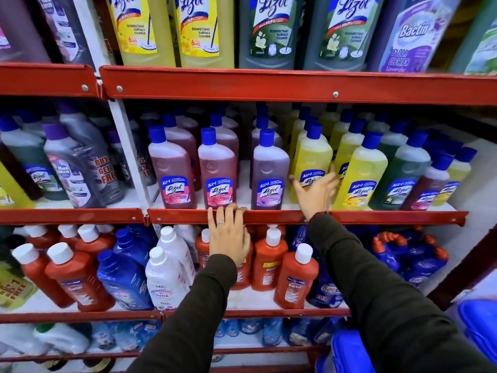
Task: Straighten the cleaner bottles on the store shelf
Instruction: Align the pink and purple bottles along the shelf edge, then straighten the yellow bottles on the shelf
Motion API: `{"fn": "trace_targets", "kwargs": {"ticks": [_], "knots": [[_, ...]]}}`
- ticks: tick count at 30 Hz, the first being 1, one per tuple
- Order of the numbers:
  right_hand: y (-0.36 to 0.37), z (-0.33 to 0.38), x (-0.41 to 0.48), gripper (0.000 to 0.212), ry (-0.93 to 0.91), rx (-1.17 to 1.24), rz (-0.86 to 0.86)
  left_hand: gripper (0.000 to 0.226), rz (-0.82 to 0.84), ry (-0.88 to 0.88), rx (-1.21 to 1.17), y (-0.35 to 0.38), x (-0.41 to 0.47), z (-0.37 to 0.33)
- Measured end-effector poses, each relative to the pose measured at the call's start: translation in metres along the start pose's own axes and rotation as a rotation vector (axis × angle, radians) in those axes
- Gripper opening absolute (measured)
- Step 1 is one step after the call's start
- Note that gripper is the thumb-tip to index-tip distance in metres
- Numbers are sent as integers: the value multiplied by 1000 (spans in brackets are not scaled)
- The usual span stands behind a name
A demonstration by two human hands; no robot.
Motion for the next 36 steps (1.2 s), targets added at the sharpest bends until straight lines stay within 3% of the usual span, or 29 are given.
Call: {"fn": "trace_targets", "kwargs": {"ticks": [6,18,28,30,32,34,36], "knots": [[9,-5,19,115,29,-65,100,47,0,-3,29,0,1,0],[-13,-13,-11,111,-88,-77,73,44,-62,-20,26,-3,2,-2],[-21,-15,-18,111,-68,24,116,42,-67,-90,-43,-7,-2,-11],[-23,-18,-19,107,-53,129,128,43,-135,-76,-206,-11,-6,-22],[-30,-22,-22,97,-34,276,123,43,-196,-1,-581,-21,-4,-45],[-34,-24,-23,85,-7,396,148,42,-190,29,-978,-28,7,-73],[-35,-27,-22,85,23,463,182,44,-150,11,-1193,-35,23,-101]]}}
Point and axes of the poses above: each hand's wrist, its own x-axis towards the middle knuckle, its own y-axis out of the palm, z = x × y, the point moved 6 cm from there along x, towards the middle knuckle, and after that the axes turned 2 degrees about y, right-handed, at the moved point
